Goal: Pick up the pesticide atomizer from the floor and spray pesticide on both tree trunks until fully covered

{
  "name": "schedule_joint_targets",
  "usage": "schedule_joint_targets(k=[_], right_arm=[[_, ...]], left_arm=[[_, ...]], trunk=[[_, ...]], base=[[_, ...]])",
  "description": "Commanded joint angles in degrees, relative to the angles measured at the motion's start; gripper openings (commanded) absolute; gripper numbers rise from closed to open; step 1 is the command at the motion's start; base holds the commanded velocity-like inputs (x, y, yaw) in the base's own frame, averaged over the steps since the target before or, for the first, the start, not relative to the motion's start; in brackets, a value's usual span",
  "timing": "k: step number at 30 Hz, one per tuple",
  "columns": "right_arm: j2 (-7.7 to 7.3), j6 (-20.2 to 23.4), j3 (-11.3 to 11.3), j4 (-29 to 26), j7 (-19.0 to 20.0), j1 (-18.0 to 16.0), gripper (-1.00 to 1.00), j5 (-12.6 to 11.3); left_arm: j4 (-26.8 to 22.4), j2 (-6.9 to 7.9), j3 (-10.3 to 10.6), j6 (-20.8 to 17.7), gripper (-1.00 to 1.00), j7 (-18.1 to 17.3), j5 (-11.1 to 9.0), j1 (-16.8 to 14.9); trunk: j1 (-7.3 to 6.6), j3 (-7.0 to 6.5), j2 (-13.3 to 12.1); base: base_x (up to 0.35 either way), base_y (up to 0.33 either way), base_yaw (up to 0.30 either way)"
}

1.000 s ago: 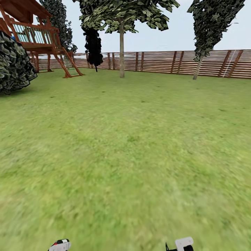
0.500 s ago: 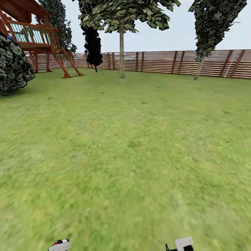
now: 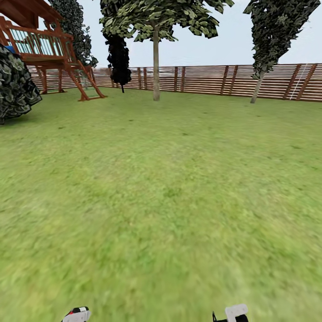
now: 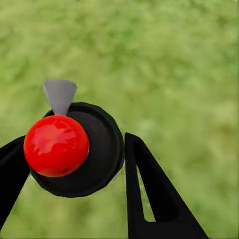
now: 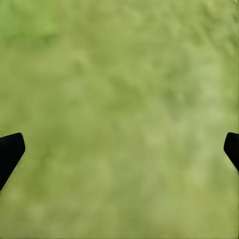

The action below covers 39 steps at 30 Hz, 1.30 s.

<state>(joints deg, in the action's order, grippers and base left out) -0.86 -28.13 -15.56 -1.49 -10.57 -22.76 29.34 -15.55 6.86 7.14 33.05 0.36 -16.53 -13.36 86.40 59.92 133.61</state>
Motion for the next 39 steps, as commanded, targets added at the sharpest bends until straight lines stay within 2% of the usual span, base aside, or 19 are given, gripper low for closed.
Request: schedule_joint_targets(k=[1, 39], right_arm=[[-0.01, 0.00, 0.00, 0.00, 0.01, 0.00, 1.00, 0.01], [-0.02, 0.00, 0.00, 0.00, 0.02, 0.03, 1.00, 0.02]], left_arm=[[-0.01, 0.00, -0.01, 0.00, -1.00, -0.01, 0.00, 0.00], [-0.01, 0.09, -0.02, 0.00, -1.00, -0.01, 0.00, 0.00]], trunk=[[0.00, 0.00, 0.00], [0.00, 0.00, 0.00]], base=[[0.338, 0.000, 0.000], [0.338, 0.000, 0.000]])
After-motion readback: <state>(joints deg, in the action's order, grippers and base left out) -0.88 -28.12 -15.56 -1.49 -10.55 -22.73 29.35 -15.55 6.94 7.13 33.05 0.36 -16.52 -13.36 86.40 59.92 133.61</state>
